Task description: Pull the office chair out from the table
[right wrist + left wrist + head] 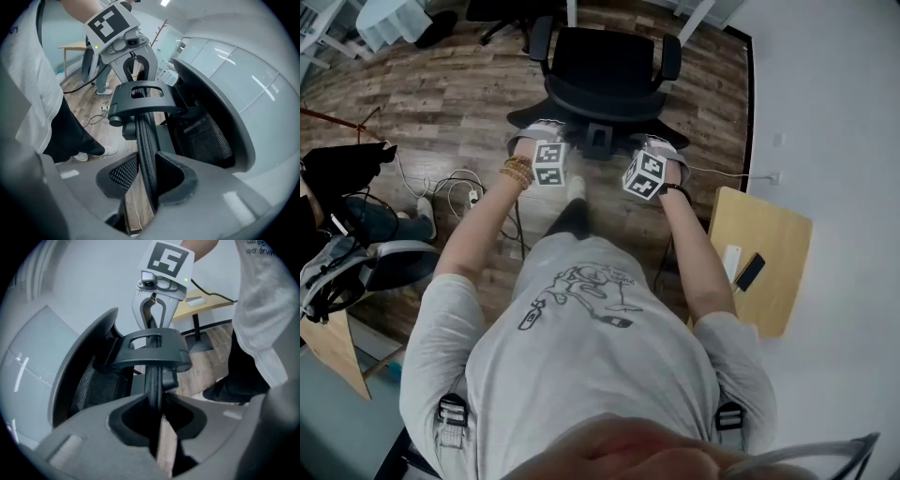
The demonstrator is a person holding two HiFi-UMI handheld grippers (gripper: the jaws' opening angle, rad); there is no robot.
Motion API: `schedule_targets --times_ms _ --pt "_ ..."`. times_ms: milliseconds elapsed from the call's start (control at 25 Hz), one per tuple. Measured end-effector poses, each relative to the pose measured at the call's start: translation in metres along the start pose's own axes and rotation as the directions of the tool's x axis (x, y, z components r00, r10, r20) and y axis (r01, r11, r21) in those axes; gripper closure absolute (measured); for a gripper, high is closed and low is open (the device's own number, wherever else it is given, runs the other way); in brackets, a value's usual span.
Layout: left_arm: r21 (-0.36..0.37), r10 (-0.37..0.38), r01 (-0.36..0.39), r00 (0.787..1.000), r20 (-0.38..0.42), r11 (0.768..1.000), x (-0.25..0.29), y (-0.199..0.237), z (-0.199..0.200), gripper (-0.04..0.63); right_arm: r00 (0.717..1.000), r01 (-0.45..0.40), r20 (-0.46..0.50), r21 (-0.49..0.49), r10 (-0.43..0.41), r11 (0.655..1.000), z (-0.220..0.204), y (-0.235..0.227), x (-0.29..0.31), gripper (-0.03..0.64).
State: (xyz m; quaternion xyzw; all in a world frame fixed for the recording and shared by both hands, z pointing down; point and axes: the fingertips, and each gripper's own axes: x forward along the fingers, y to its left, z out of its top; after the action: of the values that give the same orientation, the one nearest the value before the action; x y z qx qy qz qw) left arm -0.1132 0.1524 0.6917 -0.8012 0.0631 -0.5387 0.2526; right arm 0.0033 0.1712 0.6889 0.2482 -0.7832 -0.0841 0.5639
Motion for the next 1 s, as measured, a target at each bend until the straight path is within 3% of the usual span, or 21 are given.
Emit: schedule_targets --times_ms 600,840,1000 --pt "-0.028 0.022 -0.022 1.0 0.005 0.999 -0.008 -0.005 0.002 0.489 1.0 0.004 0.011 -0.027 -0.003 1.0 0.003 0.005 -0.008 0.497" --pt "-0.079 0.019 -0.019 1.0 -0.007 0.997 -0.012 -0.003 0.004 0.482 0.998 -0.023 0.057 0.03 0.021 0.999 0.007 0.005 -0.014 0.457" --pt "-0.086 0.047 -0.049 0.999 -0.021 0.995 -0.019 0.001 0.008 0.474 0.995 0.006 0.096 0.058 -0.012 0.998 0.007 0.001 -0.024 0.479"
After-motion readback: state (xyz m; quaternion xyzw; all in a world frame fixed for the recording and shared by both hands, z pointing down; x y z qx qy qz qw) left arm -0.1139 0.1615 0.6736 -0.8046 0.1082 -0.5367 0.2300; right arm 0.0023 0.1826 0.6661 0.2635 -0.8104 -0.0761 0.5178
